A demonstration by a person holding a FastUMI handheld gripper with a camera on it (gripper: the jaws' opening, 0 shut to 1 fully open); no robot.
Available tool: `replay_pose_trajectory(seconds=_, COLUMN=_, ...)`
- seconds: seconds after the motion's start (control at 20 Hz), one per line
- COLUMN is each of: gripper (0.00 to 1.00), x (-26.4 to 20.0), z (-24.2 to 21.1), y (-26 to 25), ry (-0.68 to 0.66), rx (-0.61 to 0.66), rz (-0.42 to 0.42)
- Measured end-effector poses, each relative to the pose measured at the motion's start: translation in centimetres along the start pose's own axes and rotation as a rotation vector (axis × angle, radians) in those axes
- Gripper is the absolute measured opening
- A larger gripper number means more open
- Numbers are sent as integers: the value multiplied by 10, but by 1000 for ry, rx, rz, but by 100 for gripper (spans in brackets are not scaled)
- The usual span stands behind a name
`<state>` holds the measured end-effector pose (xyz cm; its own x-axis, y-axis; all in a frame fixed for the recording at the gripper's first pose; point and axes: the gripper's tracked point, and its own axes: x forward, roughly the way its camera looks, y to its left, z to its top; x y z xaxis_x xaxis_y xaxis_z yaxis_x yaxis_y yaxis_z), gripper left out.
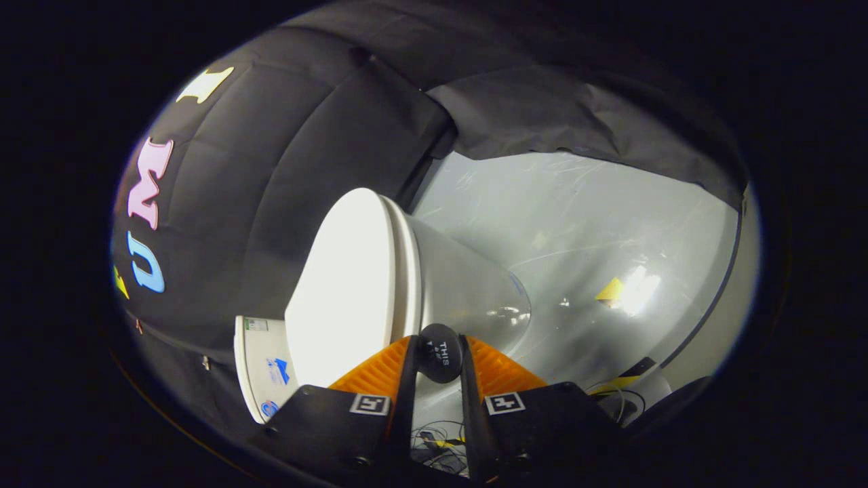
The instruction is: Open the toilet lid.
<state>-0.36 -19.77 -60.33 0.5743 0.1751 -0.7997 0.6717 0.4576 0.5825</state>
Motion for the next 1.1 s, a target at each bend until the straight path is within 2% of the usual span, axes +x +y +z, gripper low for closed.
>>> replay_pose_trajectory(seconds=0.1, gripper=25, x=-2, z=-3, y=-1, ry=-2, rx=5, rz=23)
replay_pose_trajectory(seconds=0.15, gripper=25, x=-1, z=5, y=2, ry=-46, rx=18, rz=53)
replay_pose_trajectory(seconds=0.2, gripper=7, x=-3, z=7, y=10, ry=-41, rx=30, rz=69)
replay_pose_trajectory(seconds=0.45, gripper=6, x=-15, z=4, y=18, ry=-48, rx=7, rz=97)
replay_pose_trajectory(seconds=0.65, gripper=6, x=-34, z=6, y=45, ry=-92, rx=-30, rz=102)
replay_pose_trajectory(seconds=0.9, gripper=6, x=-79, z=7, y=101, ry=-169, rx=-124, rz=143)
replay_pose_trajectory(seconds=1.1, gripper=6, x=-123, z=0, y=163, ry=-249, rx=-271, rz=201)
